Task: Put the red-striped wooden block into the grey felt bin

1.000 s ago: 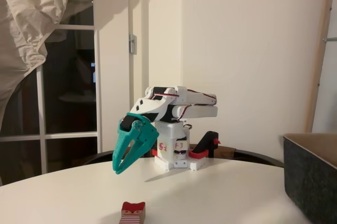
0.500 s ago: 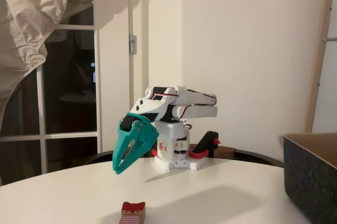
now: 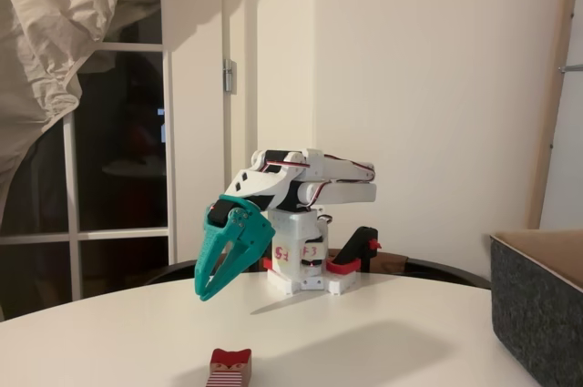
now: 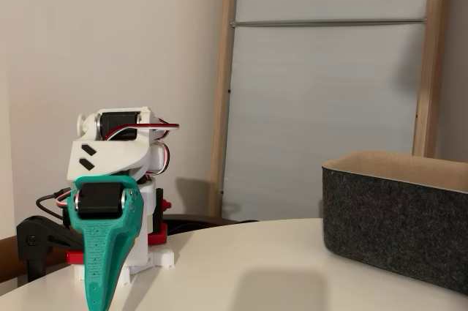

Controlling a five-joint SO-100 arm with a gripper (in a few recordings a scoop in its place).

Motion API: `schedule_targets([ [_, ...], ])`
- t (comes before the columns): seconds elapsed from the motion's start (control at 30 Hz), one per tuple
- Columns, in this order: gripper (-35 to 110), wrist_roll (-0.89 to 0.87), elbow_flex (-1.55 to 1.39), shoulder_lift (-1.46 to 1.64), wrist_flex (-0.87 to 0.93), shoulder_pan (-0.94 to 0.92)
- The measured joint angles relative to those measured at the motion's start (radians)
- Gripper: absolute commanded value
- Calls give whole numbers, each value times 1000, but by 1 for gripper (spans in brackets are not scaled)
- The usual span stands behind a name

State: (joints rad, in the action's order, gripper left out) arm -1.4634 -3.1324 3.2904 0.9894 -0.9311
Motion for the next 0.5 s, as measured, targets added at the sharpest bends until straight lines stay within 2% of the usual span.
schedule_targets([
  [0.13,0,0,0,0,0,0],
  [0.33,4,-103,0,0,0,-5],
  [0.5,0,-160,26,0,-5,-3],
])
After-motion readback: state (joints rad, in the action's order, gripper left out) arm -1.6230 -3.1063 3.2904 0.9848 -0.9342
